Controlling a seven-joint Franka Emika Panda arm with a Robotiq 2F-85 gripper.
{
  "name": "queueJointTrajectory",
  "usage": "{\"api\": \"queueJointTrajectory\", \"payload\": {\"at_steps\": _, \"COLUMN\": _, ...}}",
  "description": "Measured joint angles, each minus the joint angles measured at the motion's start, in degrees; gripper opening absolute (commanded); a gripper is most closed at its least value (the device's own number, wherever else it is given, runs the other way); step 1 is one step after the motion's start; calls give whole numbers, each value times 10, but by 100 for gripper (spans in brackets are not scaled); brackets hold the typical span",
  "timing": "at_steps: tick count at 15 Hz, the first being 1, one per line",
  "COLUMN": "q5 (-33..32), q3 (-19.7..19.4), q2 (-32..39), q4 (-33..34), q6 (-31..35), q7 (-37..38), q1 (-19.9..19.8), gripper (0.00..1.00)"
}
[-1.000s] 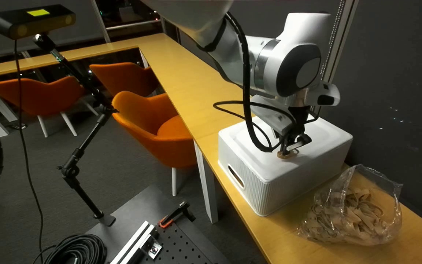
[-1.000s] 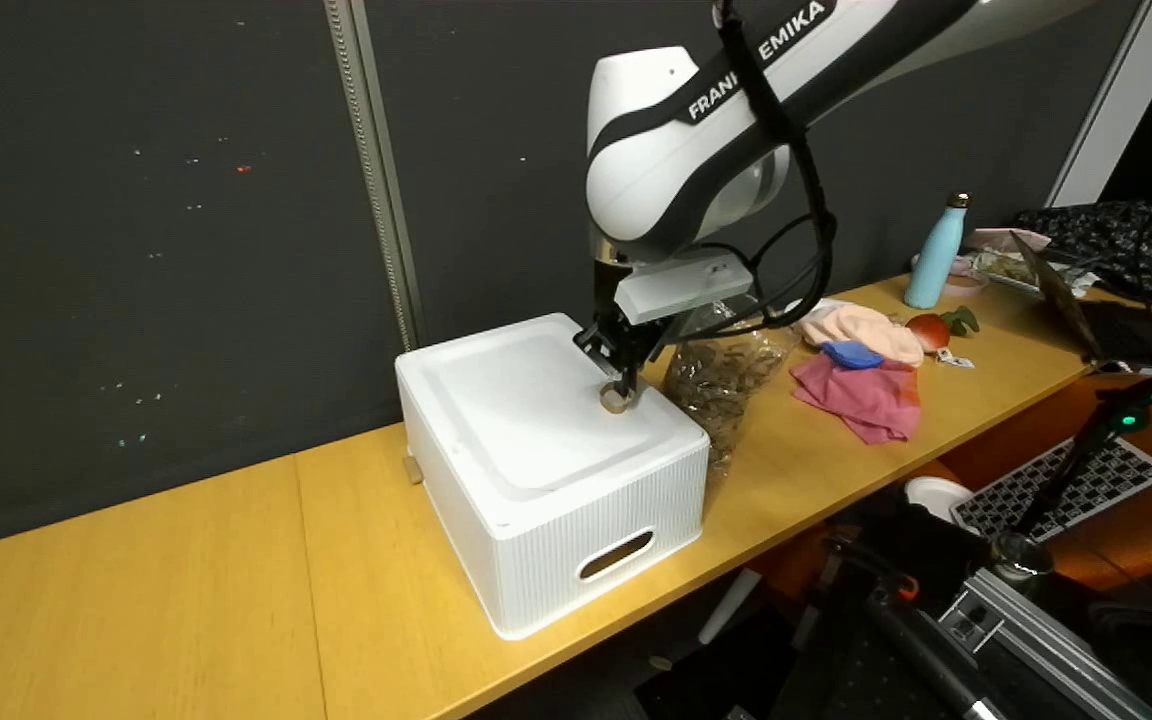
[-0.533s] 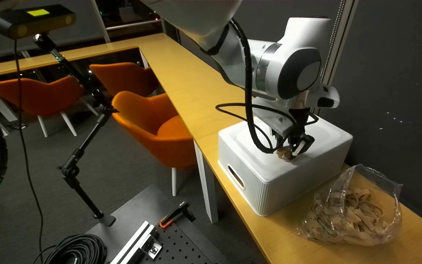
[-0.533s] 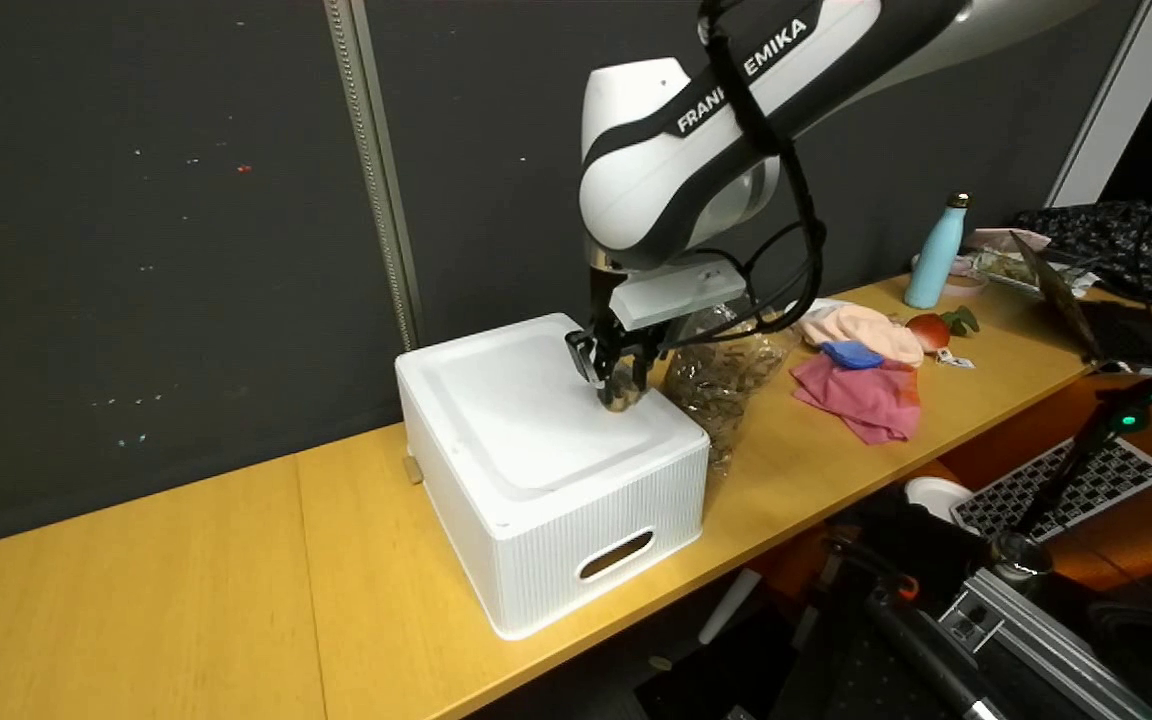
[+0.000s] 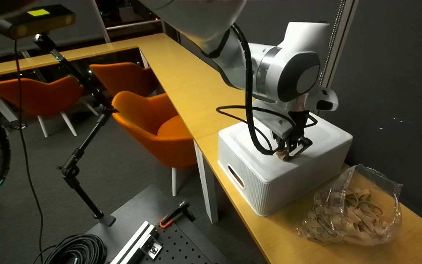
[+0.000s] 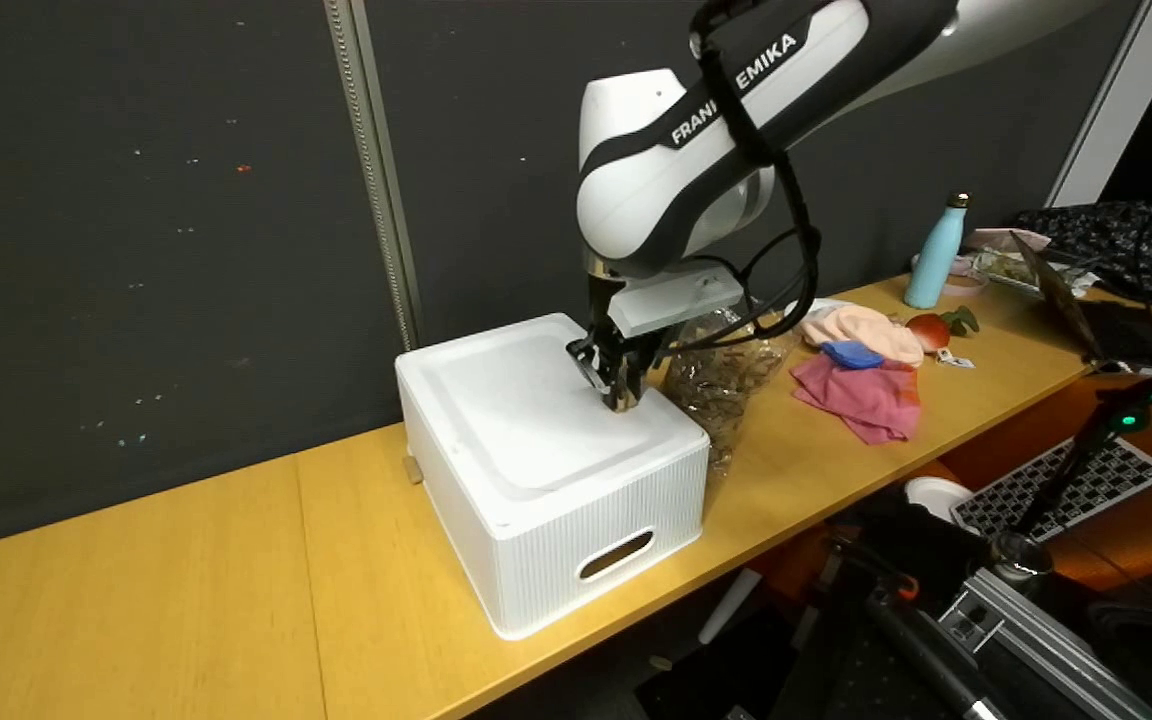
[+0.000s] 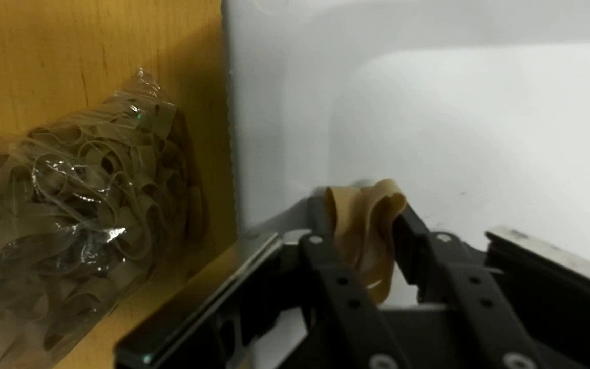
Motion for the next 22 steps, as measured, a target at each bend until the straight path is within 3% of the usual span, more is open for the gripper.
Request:
{"api": "queueJointTrajectory", "payload": {"at_steps": 9, "q5": 0, "q3": -1, "q2": -5, "q4": 7, "q6": 0, "q7": 0, "q1": 0, "gripper": 1}}
{"api": "queueJointTrajectory", "payload": {"at_steps": 14, "q5": 0, "q3": -19, "q2": -63, "q4": -9, "q6": -3, "q7": 3, "q1": -7, "gripper": 1}}
{"api": "queueJointTrajectory", "payload": {"at_steps": 22, "q5": -7, "q3": -68, "q2": -198, "q4": -84, "q6": -12, "q7": 3, "q1": -82, "gripper": 1}}
